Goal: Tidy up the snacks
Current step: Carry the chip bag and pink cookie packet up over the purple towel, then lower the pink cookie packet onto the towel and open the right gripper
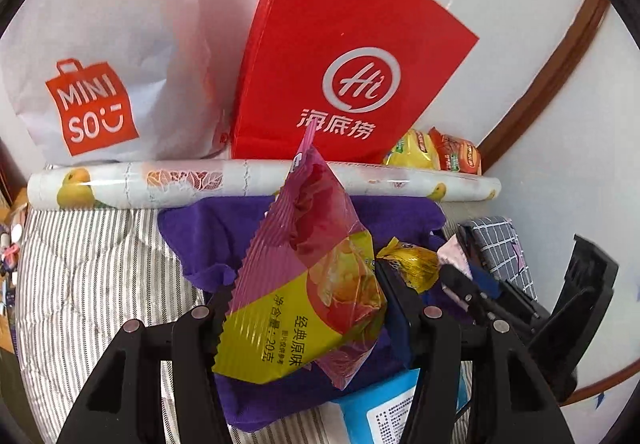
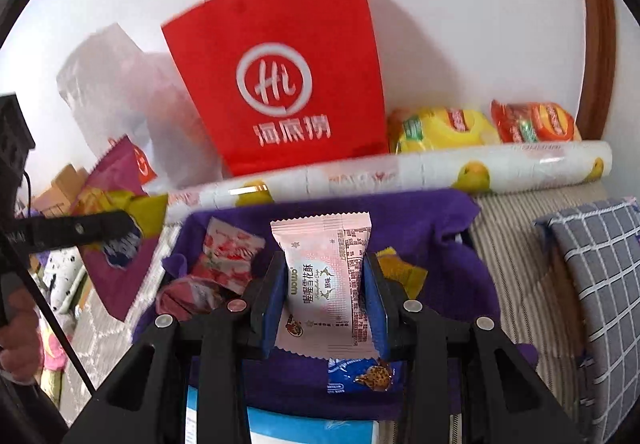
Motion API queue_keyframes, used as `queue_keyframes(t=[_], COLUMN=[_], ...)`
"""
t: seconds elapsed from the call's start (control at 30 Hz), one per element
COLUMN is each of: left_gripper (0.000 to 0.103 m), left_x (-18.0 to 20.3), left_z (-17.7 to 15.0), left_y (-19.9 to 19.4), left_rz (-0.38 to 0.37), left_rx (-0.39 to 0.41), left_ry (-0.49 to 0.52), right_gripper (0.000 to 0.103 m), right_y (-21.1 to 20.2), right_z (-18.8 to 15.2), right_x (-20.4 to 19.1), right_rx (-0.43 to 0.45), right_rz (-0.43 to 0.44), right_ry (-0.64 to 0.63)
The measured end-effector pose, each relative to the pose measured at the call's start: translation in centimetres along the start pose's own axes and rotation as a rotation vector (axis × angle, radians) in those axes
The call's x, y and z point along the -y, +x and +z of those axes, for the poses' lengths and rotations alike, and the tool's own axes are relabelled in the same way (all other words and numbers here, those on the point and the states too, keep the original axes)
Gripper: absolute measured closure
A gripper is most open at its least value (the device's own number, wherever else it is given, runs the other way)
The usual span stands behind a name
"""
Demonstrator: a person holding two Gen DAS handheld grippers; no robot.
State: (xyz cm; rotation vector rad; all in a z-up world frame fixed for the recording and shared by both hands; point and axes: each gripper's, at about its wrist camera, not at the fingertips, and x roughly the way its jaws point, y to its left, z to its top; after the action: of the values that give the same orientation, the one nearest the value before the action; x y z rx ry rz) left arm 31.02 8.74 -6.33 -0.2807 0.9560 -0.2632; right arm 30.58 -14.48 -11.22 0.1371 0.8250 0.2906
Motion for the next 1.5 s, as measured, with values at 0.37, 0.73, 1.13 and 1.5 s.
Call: queue_keyframes(t=[0.37, 0.73, 1.13, 1.5], left_gripper=[0.048, 0.048, 0.047, 0.047], left_x=[0.7, 1.6, 1.8, 1.8], left_z=[0.1, -0.3, -0.4, -0.5], left_y=[1.1, 1.5, 1.6, 1.8], left_rz=[0.005, -0.001, -0.010, -0.016], left_rx=[-0.026, -0.037, -0.046, -0.056], left_ry=[0.011, 0.031, 0.042, 0.045], right_gripper=[0.066, 0.066, 0.065, 0.065], right_y=[0.2, 1.3, 2.4, 3.0], right_z=[-1.3, -2.2, -2.6, -2.8], right_x=[0.0, 0.1, 0.6, 0.4], right_rx=[-0.014, -0.061, -0.110, -0.137], right_rz=[0.008, -0.022, -0.037, -0.042], right_ry=[-0.017, -0.039, -0.028, -0.039])
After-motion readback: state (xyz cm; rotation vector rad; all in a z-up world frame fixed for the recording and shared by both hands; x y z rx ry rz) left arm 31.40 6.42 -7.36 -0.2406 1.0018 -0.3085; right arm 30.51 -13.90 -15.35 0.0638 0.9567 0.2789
